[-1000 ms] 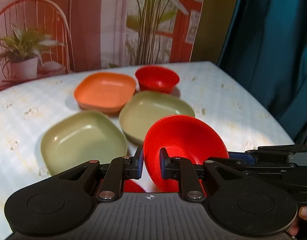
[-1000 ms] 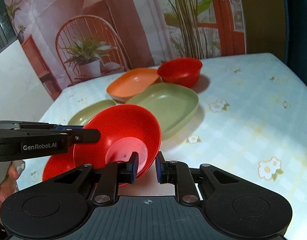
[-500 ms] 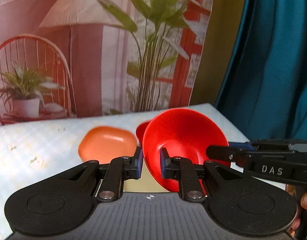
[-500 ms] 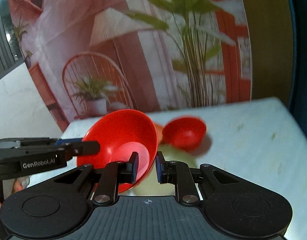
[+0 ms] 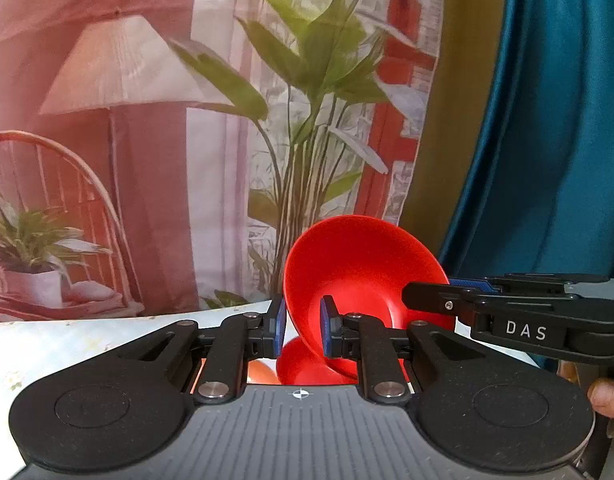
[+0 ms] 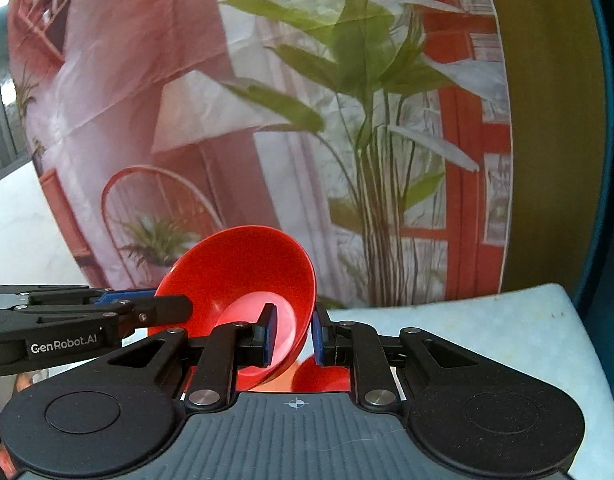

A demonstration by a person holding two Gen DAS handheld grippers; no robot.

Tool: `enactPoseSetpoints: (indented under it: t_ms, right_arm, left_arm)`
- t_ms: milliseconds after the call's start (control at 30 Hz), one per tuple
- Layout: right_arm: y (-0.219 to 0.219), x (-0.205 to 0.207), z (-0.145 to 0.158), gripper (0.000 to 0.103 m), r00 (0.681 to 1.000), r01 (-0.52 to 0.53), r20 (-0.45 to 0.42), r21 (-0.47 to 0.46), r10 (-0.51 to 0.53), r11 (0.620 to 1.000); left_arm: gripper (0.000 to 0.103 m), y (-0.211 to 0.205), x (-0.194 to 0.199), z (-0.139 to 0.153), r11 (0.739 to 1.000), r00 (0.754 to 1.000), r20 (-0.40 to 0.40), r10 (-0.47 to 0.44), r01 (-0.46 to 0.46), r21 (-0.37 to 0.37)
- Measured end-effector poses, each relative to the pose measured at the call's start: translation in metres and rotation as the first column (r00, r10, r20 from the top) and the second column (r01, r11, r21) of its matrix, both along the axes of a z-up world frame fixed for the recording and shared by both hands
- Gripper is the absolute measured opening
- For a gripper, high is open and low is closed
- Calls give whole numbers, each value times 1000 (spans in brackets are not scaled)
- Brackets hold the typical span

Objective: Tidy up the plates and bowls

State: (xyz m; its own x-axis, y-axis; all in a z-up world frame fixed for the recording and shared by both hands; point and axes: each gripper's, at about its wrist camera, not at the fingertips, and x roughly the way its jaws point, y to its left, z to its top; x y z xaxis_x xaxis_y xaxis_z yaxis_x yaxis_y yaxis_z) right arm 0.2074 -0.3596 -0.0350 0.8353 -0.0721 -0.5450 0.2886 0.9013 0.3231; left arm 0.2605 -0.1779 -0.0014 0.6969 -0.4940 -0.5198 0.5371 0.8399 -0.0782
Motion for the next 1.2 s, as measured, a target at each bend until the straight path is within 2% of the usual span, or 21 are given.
enactPoseSetpoints:
  t_ms: [133,333,433,700,1033,1200]
  right_arm:
    - [-19,19,-15,17,1000,11,-15,-1,-11,1000]
    - [-38,41,-57,17,997,23,-70,48,-20,999]
    - [-44,46,-82,17,993,20,-119,94,-9,995]
    - [-46,52,-132,17,983,23,-183,101,-4,995]
    - [-41,56,-153,17,977,10,-215,30,-4,999]
    - [-34,57,-158,17,975,-9,-221,-31,2,999]
  left_arm:
    - [19,-12,28,-15,1000,999,-40,4,-3,14]
    - [19,-25,59,-56,999,993,-113,21,-16,46]
    - [19,-30,69,-76,998,989,-144,22,-12,65]
    - [19,-43,84,-111,993,984,-174,24,-4,116]
    - [19,-53,94,-135,986,982,-187,12,19,165]
    - [19,-53,97,-139,988,978,-207,27,6,157]
